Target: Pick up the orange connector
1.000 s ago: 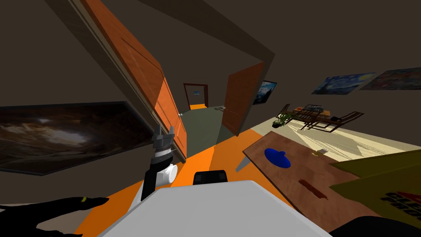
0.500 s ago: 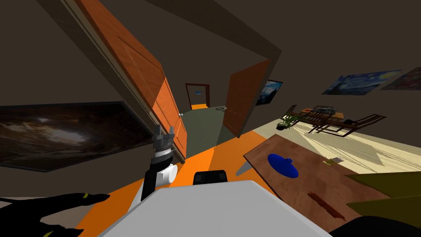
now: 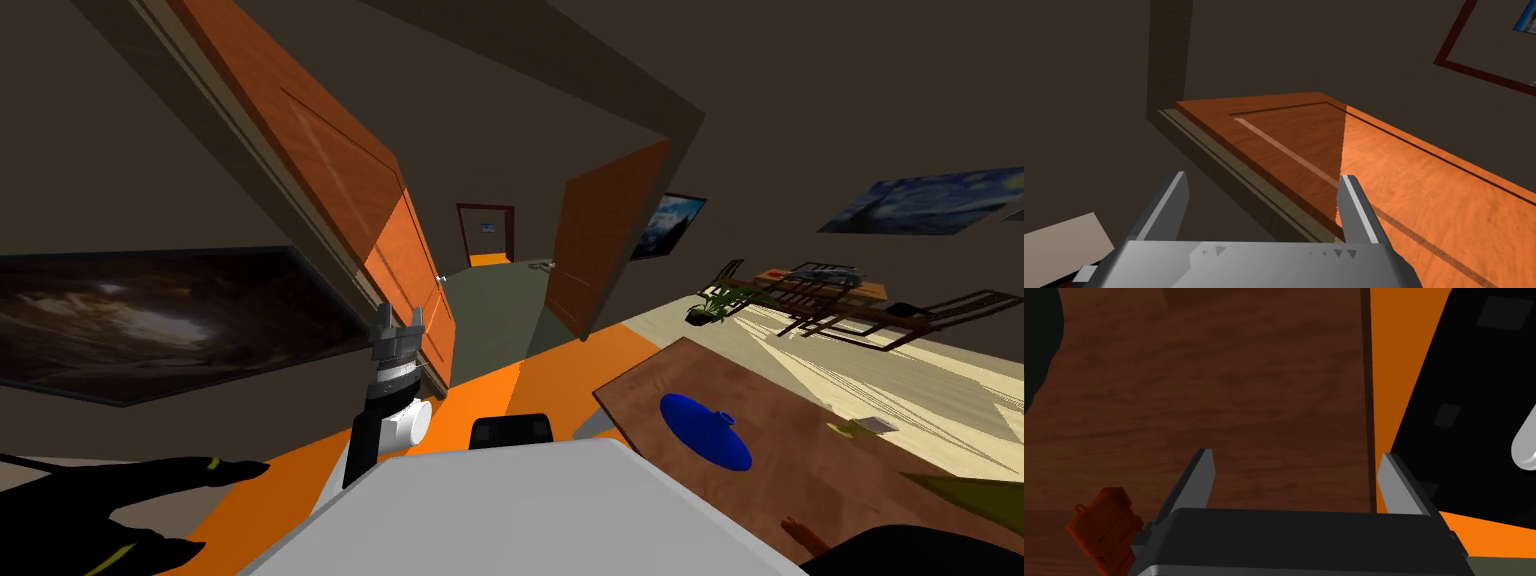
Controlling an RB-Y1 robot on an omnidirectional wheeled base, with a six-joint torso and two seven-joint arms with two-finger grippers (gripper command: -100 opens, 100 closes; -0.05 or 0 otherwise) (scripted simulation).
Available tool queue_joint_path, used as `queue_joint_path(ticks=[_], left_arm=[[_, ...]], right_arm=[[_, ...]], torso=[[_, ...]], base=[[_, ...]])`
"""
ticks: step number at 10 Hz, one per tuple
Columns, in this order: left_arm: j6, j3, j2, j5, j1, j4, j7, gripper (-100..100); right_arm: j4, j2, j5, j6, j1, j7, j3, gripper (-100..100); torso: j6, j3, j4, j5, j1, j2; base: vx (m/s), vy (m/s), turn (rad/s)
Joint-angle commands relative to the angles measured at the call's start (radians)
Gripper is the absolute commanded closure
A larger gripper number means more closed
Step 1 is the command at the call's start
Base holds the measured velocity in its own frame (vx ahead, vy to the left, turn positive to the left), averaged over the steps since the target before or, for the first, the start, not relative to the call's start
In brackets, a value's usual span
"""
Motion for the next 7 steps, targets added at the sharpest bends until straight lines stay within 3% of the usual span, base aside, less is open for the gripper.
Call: queue_joint_path(ticks=[1,2,4,6,7], left_arm=[[0.0,0.0,0.0,0.0,0.0,0.0,0.0,0],[0.0,0.0,0.0,0.0,0.0,0.0,0.0,0],[0.0,0.0,0.0,0.0,0.0,0.0,0.0,0],[0.0,0.0,0.0,0.0,0.0,0.0,0.0,0],[0.0,0.0,0.0,0.0,0.0,0.0,0.0,0]], right_arm=[[0.037,0.0,0.011,-0.007,-0.005,0.003,0.007,-100],[0.068,0.001,0.03,-0.016,-0.011,0.007,0.018,-100],[0.148,0.014,0.065,-0.035,-0.027,0.014,0.037,-100],[0.187,0.039,0.091,-0.055,-0.049,0.019,0.052,-100],[0.197,0.053,0.1,-0.064,-0.059,0.021,0.057,-100]], torso=[[0.0,0.0,0.0,0.0,0.0,0.0],[0.0,0.0,0.0,0.0,0.0,0.001],[0.0,0.0,0.0,-0.001,-0.005,-0.001],[0.0,-0.002,-0.001,-0.002,-0.008,-0.003],[0.0,-0.002,-0.001,-0.002,-0.005,-0.004]], base=[[0.103,-0.133,0.093],[0.082,-0.146,0.172],[0.144,-0.251,0.163],[0.15,-0.233,0.153],[0.141,-0.125,0.117]])
